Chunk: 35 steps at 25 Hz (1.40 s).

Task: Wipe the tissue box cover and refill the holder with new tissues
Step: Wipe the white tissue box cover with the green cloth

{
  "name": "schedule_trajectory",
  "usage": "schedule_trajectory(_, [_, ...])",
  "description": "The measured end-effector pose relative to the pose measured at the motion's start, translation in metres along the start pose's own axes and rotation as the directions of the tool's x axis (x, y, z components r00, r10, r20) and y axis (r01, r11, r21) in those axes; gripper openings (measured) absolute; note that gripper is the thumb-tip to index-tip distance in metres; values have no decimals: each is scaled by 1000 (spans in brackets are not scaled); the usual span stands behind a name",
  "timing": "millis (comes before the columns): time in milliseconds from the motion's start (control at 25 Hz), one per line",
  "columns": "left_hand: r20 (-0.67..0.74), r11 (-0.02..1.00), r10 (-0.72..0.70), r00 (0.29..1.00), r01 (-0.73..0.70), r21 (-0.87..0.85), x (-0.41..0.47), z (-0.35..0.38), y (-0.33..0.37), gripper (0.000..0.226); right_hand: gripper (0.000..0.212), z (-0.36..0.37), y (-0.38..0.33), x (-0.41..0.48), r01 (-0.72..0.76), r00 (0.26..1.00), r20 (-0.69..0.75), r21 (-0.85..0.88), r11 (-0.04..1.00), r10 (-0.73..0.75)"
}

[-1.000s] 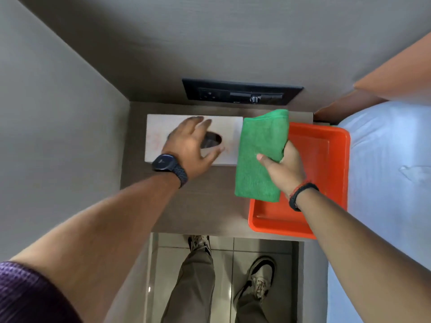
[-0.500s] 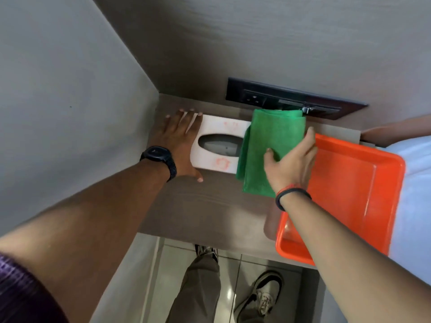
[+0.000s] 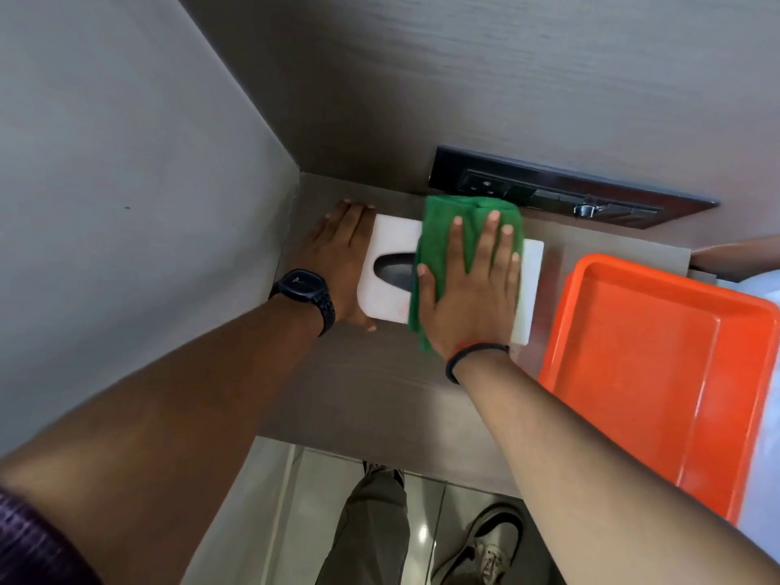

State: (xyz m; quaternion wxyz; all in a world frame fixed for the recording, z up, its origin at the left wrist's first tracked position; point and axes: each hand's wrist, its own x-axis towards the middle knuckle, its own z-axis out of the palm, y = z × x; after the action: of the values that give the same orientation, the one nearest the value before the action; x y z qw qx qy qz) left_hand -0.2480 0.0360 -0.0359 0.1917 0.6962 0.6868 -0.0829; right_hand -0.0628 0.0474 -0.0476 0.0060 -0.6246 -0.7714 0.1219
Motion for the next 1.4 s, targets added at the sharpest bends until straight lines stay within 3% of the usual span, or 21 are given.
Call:
schedule_trajectory(240, [0,1000,20,1000,-20,1,0,-4,-4,151,61,-1,16,-5,77,997,9,0,997,-77])
schedule_trajectory(480, [8,1000,18,1000,-18,-5,0,-6,-2,150,57,-13,49,-13,-93,995,-22,49,994,94])
schedule_trajectory(680, [-18,998,24,1000,-25,-52,-1,-1,-2,151,59,-5,15,-6,-183,982,-40,33,983,184])
schedule_trajectory(880, [-65,993,43,997,-50,-105,0,2,-4,147,59,6,-29,8,21,1000,-10,82,996,-21])
schedule_trajectory(1040, [-53,993,54,997,-60,-106,2,1,-8,147,54,2,-6,1,143,989,18,81,986,-145])
schedule_trajectory(1240, [-38,994,65,997,-69,-90,1,3,-8,153,52,-5,37,-12,9,1000,-6,68,998,-9])
schedule_trajectory(1400, [-61,989,74,995,-81,-122,3,7,-8,151,55,1,10,-11,-122,991,-45,102,987,127])
